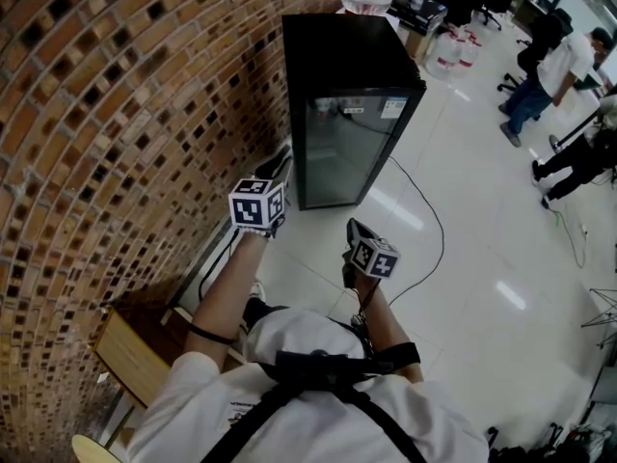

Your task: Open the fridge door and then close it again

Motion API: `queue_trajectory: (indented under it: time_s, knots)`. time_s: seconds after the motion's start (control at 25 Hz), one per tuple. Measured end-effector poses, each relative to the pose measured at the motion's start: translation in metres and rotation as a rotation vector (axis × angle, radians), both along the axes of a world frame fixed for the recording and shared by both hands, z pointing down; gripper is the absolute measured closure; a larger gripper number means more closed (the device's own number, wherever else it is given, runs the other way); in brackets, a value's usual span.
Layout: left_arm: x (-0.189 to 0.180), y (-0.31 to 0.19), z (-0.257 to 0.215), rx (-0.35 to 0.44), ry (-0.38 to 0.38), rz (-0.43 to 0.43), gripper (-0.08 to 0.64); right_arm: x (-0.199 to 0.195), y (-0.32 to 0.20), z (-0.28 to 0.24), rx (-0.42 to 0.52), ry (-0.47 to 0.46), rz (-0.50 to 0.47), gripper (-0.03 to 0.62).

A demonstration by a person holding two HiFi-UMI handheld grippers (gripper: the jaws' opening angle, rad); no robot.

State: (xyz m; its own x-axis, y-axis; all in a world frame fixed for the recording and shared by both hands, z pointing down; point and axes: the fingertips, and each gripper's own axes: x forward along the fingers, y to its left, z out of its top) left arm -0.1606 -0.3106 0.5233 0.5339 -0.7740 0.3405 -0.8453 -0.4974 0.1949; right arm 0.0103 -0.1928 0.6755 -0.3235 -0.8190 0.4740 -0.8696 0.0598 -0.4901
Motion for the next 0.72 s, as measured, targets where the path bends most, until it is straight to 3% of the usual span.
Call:
queue_trajectory:
  time_s: [0.4,0.72]
  knots:
    - [-0.002,-0.094,-0.012,0.046,-0.081,0.05,0.307,-0.001,-0.04,-0.012,0.033,-0.018,0.054,0.587]
    - [0.008,-0.165,-0.018,0.061,-0.119,0.122,0.282,-0.002,-0.065,-0.02,0.05,-0.022,0.132,0.588]
